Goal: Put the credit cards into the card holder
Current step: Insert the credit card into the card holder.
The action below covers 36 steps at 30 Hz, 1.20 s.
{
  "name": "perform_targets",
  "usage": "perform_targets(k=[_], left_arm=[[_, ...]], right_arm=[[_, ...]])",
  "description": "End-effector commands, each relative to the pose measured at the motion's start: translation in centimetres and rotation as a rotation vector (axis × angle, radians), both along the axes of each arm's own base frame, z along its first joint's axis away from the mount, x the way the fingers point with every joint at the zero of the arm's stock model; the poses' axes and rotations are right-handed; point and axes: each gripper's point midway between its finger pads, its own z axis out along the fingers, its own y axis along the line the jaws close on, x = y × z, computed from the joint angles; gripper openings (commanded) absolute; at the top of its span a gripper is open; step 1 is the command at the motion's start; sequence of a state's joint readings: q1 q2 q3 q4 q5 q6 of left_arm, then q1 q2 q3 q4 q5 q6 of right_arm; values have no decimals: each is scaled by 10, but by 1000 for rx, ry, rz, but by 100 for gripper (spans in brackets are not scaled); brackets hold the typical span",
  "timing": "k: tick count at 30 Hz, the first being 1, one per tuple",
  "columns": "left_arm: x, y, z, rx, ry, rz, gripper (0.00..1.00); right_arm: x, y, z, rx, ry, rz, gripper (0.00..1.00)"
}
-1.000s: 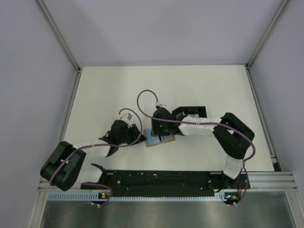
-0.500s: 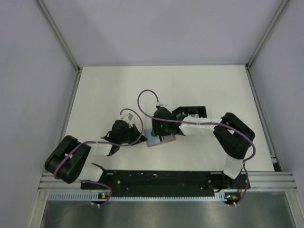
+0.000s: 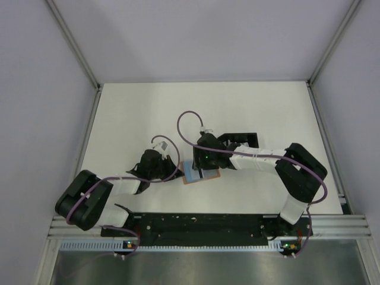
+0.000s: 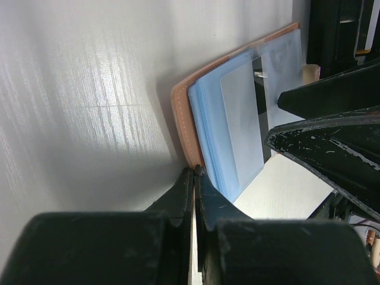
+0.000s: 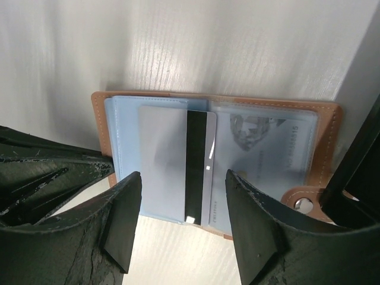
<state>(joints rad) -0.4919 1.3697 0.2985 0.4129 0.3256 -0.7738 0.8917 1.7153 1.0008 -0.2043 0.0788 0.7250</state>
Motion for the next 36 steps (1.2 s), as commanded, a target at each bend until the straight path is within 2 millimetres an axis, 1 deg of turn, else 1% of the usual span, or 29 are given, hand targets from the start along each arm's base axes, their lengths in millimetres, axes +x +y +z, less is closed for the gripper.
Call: perform_targets(k=[1,5,6,9,13,14,19,21,25,29,32,34,36], left_arm=[[-4,6,-8,54,10,-13,0],[-3,5,-7,50,9,-15,0],[-3,5,-7,50,8,-18,0],[-2,4,-5,45,3,-21,0],[-1,2,-4,41,0,-24,0],[-1,1,-3,39,-2,-25,0],[-1,2,-4,43,-2,-25,0],[0,2,-4,42,-1,-24,0],[-1,2,-4,42,-3,-24,0],[-1,3,-4,46,0,-24,0],[-1,3,-5,48,0,-23,0],[-2,3,-5,48,2,-25,0],[-1,3,-5,48,3,-24,0]], right_arm=[[-1,7,1,26,15,18,58],[-3,19,0,66,25,46,58],[-8,25,0,88,48,71,58],[-13,34,-1,103,64,99,57],[-16,46,7,146,55,127,56],[-17,47,8,152,55,132,56],[-20,56,21,237,37,148,54],[-23,58,21,247,53,149,53],[-23,64,29,299,38,157,51],[-25,66,32,327,33,161,46],[-26,66,33,328,29,166,39],[-25,66,36,333,23,169,31],[-26,67,37,337,23,172,30]])
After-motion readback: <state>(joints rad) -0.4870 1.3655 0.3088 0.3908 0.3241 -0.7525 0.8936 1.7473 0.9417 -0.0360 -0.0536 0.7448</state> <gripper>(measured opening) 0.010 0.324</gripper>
